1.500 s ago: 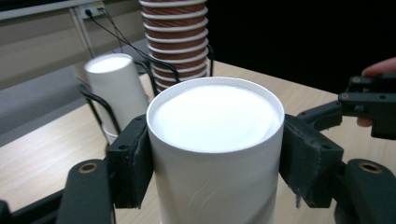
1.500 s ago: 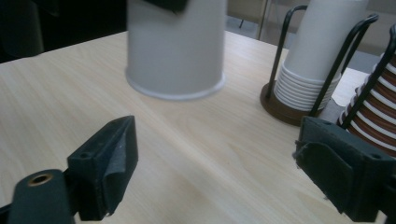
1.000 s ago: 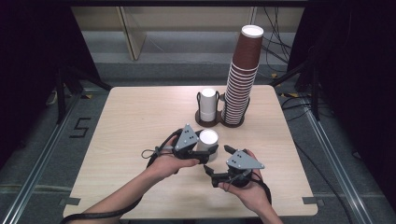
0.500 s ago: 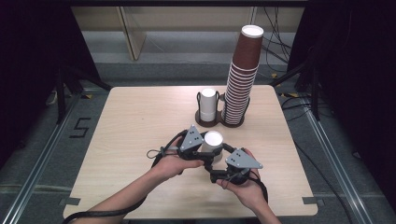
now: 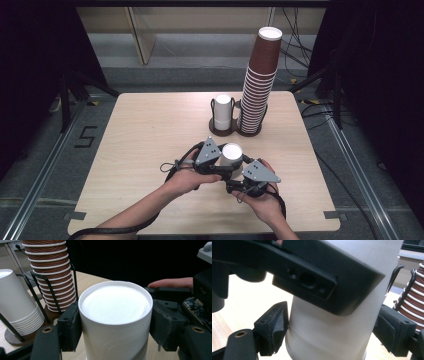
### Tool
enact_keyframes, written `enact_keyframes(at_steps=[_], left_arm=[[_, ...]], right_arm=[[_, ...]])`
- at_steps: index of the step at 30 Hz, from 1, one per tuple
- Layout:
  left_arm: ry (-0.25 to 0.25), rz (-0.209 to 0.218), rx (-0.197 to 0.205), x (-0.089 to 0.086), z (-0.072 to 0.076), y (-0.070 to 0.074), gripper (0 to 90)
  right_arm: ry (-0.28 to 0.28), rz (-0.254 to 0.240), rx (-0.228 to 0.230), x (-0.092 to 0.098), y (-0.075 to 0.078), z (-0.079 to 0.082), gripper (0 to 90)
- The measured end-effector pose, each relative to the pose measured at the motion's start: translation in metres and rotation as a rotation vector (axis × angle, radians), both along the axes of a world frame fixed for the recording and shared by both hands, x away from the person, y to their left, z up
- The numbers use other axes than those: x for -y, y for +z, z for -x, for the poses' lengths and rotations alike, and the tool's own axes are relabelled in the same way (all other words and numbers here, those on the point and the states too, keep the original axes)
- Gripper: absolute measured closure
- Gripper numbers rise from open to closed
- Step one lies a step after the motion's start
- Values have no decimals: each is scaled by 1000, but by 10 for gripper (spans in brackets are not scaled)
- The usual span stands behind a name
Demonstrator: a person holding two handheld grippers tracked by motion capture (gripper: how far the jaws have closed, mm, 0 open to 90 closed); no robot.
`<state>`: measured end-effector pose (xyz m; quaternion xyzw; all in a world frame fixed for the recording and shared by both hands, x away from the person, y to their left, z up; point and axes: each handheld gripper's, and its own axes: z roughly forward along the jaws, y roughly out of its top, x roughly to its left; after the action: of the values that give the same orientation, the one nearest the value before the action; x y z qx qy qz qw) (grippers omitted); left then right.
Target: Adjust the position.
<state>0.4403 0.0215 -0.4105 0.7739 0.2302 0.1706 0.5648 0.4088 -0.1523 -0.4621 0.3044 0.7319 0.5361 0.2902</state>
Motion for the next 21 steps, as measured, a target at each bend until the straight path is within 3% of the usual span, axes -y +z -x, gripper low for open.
enact_keyframes(at_steps=[2, 7, 9, 10, 14, 16, 17, 18, 20, 21], left_arm=[[-1, -1, 3, 0, 0, 0, 325], [3, 13, -1, 1, 0, -1, 320], [3, 10, 2, 2, 0, -2, 316], [1, 15, -2, 2, 0, -3, 313], [0, 38, -16, 1, -1, -6, 302], [13, 52, -9, 1, -1, -6, 241], [16, 70, -6, 0, -2, -5, 187], [21, 77, -9, -1, -2, -4, 153], [27, 108, 9, -5, -2, 0, 135], [27, 110, 19, -6, -1, 2, 118]], right_arm=[[2, 15, 14, 2, 0, -1, 196], [-9, -11, 9, 4, 0, 0, 228], [-7, -27, -30, 3, 0, 1, 241], [-11, -14, 0, 4, -1, 0, 251], [-14, -25, -24, 4, -2, 0, 278], [-7, -39, -62, 5, -2, 0, 283], [-19, -41, -41, 6, -3, -1, 284], [-26, -40, -51, 8, -3, -2, 284], [-26, -80, -98, 9, -3, -2, 284], [-27, -74, -87, 13, -4, -5, 284]])
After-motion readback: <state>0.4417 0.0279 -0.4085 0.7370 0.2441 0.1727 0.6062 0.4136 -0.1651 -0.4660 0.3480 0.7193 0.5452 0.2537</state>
